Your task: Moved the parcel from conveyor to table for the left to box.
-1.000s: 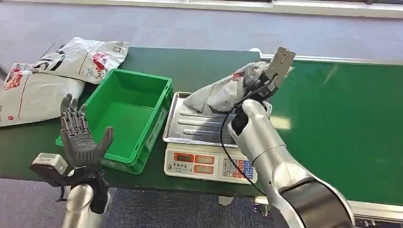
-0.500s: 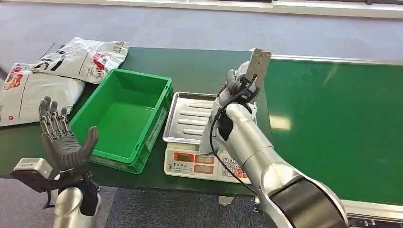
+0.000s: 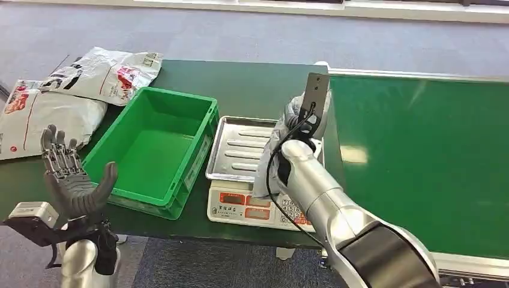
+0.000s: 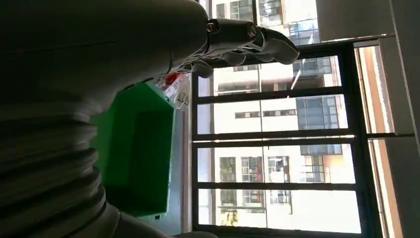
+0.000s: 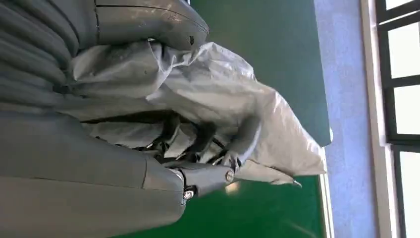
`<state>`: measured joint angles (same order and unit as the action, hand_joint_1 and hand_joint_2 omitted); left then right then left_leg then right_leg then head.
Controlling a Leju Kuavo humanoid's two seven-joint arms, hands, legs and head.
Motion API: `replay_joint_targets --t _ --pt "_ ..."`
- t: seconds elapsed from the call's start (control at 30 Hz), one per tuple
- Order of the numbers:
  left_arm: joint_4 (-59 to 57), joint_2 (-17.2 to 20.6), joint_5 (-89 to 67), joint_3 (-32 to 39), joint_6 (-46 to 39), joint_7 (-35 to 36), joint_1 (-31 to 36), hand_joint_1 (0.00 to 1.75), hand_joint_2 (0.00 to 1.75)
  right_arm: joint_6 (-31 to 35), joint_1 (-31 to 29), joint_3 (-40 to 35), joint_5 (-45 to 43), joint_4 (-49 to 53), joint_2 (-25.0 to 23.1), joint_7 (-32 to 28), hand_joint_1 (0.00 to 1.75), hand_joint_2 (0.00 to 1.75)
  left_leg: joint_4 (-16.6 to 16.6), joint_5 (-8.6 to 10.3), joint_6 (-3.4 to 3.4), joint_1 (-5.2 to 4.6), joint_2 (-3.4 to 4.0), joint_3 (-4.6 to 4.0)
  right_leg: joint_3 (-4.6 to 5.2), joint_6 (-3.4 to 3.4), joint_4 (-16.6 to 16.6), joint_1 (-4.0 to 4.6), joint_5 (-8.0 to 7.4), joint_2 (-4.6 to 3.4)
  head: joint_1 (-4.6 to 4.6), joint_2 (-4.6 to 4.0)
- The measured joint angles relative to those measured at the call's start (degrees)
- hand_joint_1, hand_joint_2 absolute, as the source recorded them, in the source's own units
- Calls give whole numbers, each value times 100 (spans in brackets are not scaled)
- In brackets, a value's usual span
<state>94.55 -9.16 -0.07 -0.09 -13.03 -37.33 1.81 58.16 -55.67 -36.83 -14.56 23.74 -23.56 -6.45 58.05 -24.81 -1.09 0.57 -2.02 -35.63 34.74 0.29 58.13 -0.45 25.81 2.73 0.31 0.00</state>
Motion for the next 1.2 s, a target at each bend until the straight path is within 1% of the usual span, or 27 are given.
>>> replay_joint_targets --t 0.13,0.17,0.4,0.53,0.6,0.67,0.7,0.77,0.8,0.83,0.87,0.9,0.93,0.97,1.0,1.07,1.13,1.2 --pt "2 0 -2 0 2 2 -1 0 175 0 1 0 -2 -30 0 0 28 175 0 0 0 0 0 0 -1 0 0 0 0 0 0 0" --pt "2 0 -2 0 2 0 -2 0 175 0 1 0 -2 -37 0 0 0 175 0 0 0 0 0 1 1 0 0 0 0 0 2 0" --pt "2 0 -46 0 83 80 -2 0 175 0 5 -20 181 -70 0 109 0 175 0 0 0 0 1 0 1 0 0 0 0 0 2 0" --pt "-35 -9 -335 -4 289 392 -2 0 175 -2 10 -109 516 -83 2 -37 0 175 1 0 0 0 3 1 6 0 0 -1 0 -2 0 -2" --pt "-83 -28 -567 -35 374 564 9 0 175 -7 10 -109 579 -83 11 -127 0 175 2 0 0 0 5 2 9 0 -1 -1 0 -5 0 0" --pt "-206 -57 -1072 -136 323 879 133 0 175 -7 23 -85 549 -46 48 -311 0 175 7 1 1 0 7 5 15 0 -5 -2 -3 -8 0 0" --pt "-329 -81 -1378 -222 236 1059 282 0 175 -9 35 -16 510 17 109 -469 0 175 10 4 1 0 4 2 27 2 -6 -2 -6 -1 -2 0" --pt "-587 -127 -1746 -423 127 1367 674 0 175 -15 50 204 398 168 225 -749 0 175 12 10 1 0 1 -6 15 3 -6 -2 -14 2 0 0" --pt "-746 -155 -1863 -527 175 1561 927 0 175 -15 80 363 411 276 295 -963 0 175 17 13 3 0 1 -3 28 4 -7 -4 -21 1 0 0" --pt "-1047 -184 -2093 -692 401 1986 1292 0 175 -15 155 576 569 499 419 -1356 0 175 19 22 14 0 -1 -4 27 12 -8 -9 -27 2 -4 0" --pt "-1374 -201 -2294 -862 598 2334 1670 0 175 -15 238 733 755 751 567 -1535 0 175 21 26 20 -1 -7 -13 18 21 -8 -15 -33 10 4 0" --pt "-1836 -263 -2468 -1050 686 2492 2041 0 175 -26 339 908 965 1125 711 -1446 0 175 21 28 24 -2 -15 -19 14 26 -8 -17 -36 18 2 0" --pt "-2284 -326 -2570 -1210 689 2526 2351 0 175 -28 433 1094 1114 1478 843 -1229 0 175 22 30 26 -3 -17 -20 13 33 -9 -17 -41 17 2 0" --pt "-2655 -394 -2630 -1332 689 2551 2619 0 175 -42 544 1273 1214 1739 949 -1149 0 175 24 30 27 -4 -11 -20 13 38 -9 -19 -48 11 7 0" --pt "-3037 -466 -2693 -1454 684 2590 2868 0 175 -50 717 1461 1316 2008 1052 -1213 0 175 25 28 29 -6 2 -18 13 40 -12 -21 -54 -3 4 0" --pt "-3653 -575 -2799 -1656 660 2662 3186 0 175 -50 1185 1711 1542 2528 1202 -1651 0 175 28 20 38 -10 35 -10 16 44 -18 -24 -60 -36 2 0" --pt "-4121 -662 -2883 -1805 614 2721 3389 0 175 -50 1756 1836 1715 2951 1309 -2017 0 175 29 12 39 -11 44 -7 18 45 -20 -24 -59 -45 2 0" --pt "-4545 -748 -2949 -1941 616 2839 3540 0 175 -50 2375 1950 1806 3384 1393 -2157 0 175 27 5 43 -10 46 -8 21 48 -23 -24 -50 -54 4 0"
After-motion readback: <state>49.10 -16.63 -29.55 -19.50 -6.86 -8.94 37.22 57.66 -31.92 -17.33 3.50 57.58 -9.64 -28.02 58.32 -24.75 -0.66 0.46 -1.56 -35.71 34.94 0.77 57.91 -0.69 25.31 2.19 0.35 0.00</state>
